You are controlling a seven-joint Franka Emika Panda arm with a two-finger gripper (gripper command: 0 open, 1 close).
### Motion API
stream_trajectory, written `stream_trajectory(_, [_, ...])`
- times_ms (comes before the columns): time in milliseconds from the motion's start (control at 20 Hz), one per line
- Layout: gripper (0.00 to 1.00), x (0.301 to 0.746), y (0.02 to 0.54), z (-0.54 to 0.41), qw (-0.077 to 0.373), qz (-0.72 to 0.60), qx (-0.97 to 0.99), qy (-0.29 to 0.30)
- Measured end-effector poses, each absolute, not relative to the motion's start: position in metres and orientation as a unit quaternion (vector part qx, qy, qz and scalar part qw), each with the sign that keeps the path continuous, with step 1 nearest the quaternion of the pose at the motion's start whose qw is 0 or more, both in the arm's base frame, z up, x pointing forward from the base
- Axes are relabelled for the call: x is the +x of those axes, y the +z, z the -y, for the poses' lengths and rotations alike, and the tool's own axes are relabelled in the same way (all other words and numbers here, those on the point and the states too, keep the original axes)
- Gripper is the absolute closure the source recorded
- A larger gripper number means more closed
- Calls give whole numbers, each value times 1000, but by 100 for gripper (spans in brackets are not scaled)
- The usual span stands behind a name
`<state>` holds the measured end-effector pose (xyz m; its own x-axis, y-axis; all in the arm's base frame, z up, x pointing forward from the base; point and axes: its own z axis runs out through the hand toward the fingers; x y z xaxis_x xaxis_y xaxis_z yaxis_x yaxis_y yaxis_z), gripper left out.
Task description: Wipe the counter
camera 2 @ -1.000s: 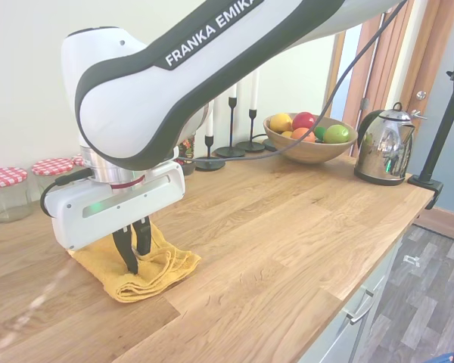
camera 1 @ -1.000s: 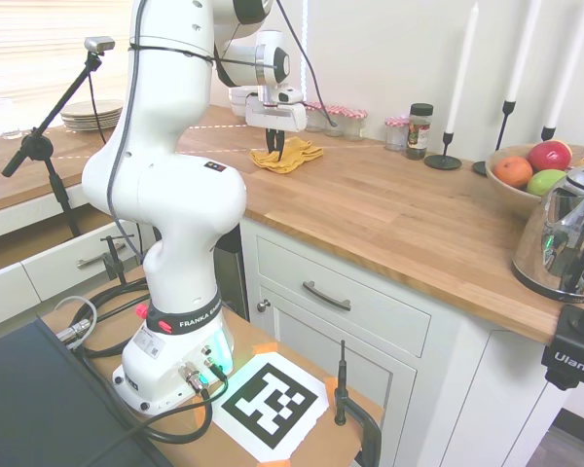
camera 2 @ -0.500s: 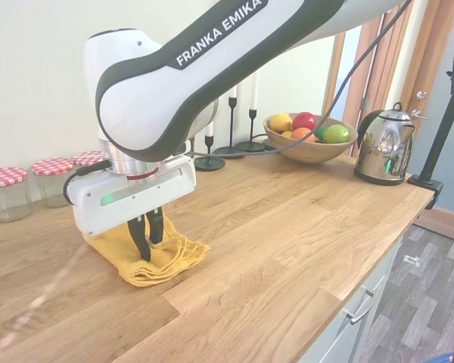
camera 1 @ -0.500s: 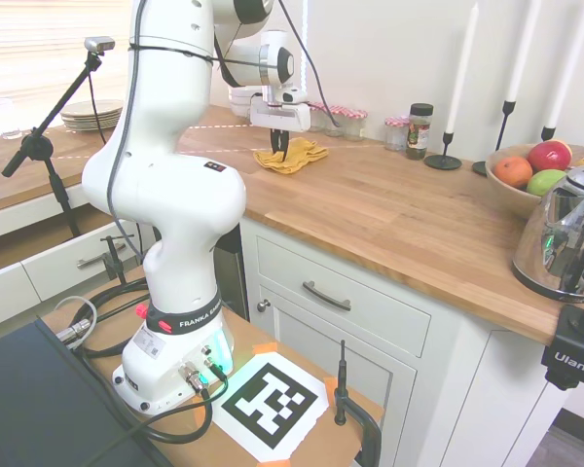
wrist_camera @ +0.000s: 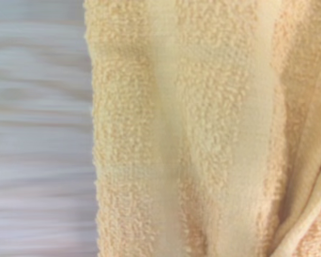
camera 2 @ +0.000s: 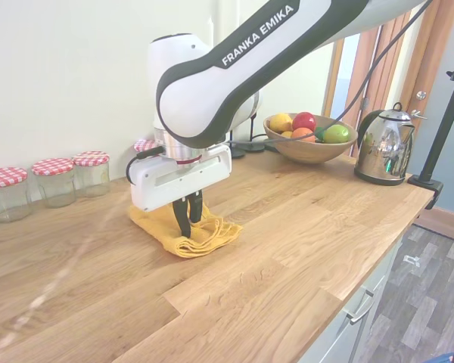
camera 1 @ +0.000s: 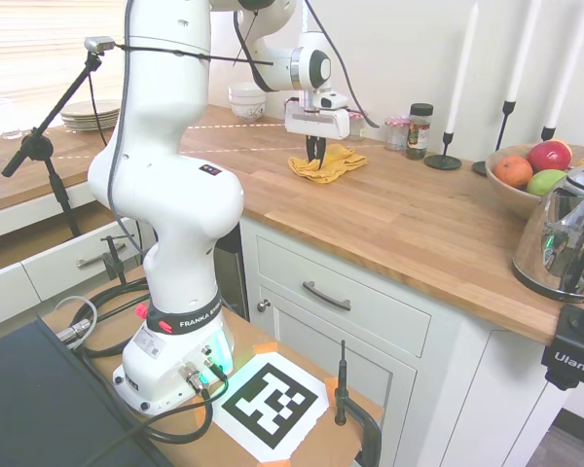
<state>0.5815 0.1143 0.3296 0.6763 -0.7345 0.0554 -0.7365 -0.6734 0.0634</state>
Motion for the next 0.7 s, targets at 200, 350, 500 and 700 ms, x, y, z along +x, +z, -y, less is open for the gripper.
stream_trajectory(200, [100,581,330,-58,47,404,913,10])
stream_trajectory(350, [100,582,330,-12,52,405,913,8])
stream_trajectory(500, [100,581,331,33,56,408,911,6])
stream_trajectory(700, [100,578,331,74,59,409,911,4])
